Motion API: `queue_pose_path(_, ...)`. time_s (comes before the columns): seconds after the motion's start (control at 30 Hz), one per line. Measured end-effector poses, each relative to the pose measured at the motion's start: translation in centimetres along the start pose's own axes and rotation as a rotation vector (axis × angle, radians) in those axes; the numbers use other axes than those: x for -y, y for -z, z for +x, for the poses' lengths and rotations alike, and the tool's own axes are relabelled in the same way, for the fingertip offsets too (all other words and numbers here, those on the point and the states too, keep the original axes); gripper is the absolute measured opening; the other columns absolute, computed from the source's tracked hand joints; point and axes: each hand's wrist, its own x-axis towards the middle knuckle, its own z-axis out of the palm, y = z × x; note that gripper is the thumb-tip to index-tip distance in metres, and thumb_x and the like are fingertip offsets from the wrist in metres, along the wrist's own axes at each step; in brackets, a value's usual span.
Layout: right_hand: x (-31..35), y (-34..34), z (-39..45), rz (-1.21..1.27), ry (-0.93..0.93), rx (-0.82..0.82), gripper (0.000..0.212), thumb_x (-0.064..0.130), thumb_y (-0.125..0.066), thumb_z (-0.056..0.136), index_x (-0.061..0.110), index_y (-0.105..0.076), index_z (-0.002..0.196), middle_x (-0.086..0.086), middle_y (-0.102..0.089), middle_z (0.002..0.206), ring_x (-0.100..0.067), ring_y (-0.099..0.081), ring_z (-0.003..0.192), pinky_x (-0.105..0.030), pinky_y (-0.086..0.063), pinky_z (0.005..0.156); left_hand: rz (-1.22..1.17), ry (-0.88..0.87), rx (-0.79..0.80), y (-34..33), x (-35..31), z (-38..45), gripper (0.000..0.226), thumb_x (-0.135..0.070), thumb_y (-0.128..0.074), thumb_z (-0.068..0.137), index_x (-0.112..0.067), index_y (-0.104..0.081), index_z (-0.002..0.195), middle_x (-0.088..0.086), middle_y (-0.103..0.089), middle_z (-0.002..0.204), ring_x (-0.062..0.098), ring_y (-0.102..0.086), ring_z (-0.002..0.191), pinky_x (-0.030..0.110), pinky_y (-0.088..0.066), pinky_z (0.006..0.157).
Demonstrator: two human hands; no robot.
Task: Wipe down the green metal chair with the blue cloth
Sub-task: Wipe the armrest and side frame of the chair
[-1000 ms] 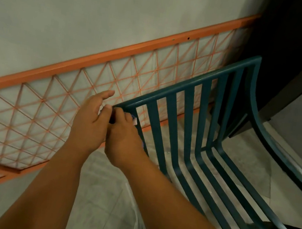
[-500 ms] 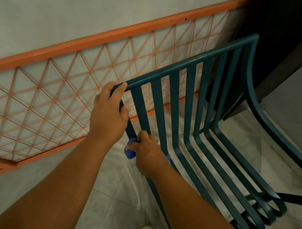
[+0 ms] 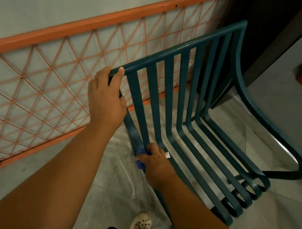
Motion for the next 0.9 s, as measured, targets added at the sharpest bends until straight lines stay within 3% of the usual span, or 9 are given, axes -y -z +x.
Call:
queue_pose_path(0.1, -0.1, -0.5, -2.2, -0.080, -0.054, 0.082, 0.047, 0.014, -0.060, 0.087, 0.035, -0.049, 0.127, -0.005, -0.019, 0.145, -0.032, -0.030, 0.129, -0.048, -0.043, 0.101, 0.064, 0.001, 0.009, -0.2, -0.1, -0.1, 0.079, -0.006, -0.073, 0.072, -0.020, -0.037, 0.142, 0.014, -0.038, 0.141, 0.035, -0.037, 0.130, 0.055, -0.030, 0.108)
queue_pose_path(0.2, 0.0, -1.1, -4.8, -0.144, -0.094, 0.117, 0.046, 0.018, -0.056, 0.092, 0.031, -0.045, 0.134, -0.009, -0.015, 0.150, -0.035, -0.023, 0.134, -0.054, -0.034, 0.108, 0.108, 0.011, 0.035, -0.3, -0.1, -0.4, 0.081, -0.010, -0.071, 0.075, -0.023, -0.032, 0.145, 0.011, -0.032, 0.148, 0.036, -0.026, 0.139, 0.058, -0.021, 0.111)
queue_pose_path(0.4, -0.3, -4.0, -9.0, -0.171, -0.185, 0.065, 0.037, 0.019, -0.050, 0.093, 0.024, -0.051, 0.130, -0.010, -0.016, 0.149, -0.036, -0.025, 0.130, -0.054, -0.034, 0.102, 0.066, 0.065, 0.077, -1.8, -2.4, -5.0, 0.084, -0.021, -0.065, 0.082, -0.024, -0.017, 0.151, 0.010, 0.000, 0.160, 0.034, 0.002, 0.146, 0.059, -0.007, 0.113)
queue_pose_path(0.67, -2.1, -6.6, -12.0, -0.094, -0.169, -0.178, 0.042, 0.018, -0.045, 0.090, 0.030, -0.052, 0.129, -0.004, -0.026, 0.147, -0.032, -0.030, 0.125, -0.051, -0.037, 0.092, -0.038, -0.227, 0.596, -6.2, -8.0, -18.0, 0.067, -0.042, -0.044, 0.095, -0.036, -0.005, 0.150, 0.000, 0.016, 0.159, 0.020, 0.023, 0.143, 0.050, 0.008, 0.117)
queue_pose_path(0.77, -3.3, -9.0, -14.7, -0.046, -0.197, -0.286, 0.042, 0.017, -0.056, 0.079, 0.034, -0.063, 0.117, 0.000, -0.042, 0.139, -0.035, -0.041, 0.121, -0.053, -0.042, 0.085, -0.067, -0.305, 0.703, -6.9, -10.1, -21.2, 0.056, -0.040, -0.033, 0.099, -0.039, -0.007, 0.149, -0.003, 0.015, 0.159, 0.016, 0.022, 0.143, 0.048, 0.011, 0.117)
queue_pose_path(0.9, -4.6, -11.1, -17.8, 0.029, -0.268, -0.385, 0.045, 0.018, -0.068, 0.061, 0.041, -0.068, 0.099, 0.008, -0.053, 0.122, -0.029, -0.053, 0.101, -0.044, -0.047, 0.068, -0.125, -0.298, 0.798, -7.4, -12.1, -23.9, 0.049, -0.040, -0.030, 0.100, -0.039, -0.018, 0.147, -0.005, 0.009, 0.160, 0.014, 0.017, 0.145, 0.049, 0.010, 0.117)
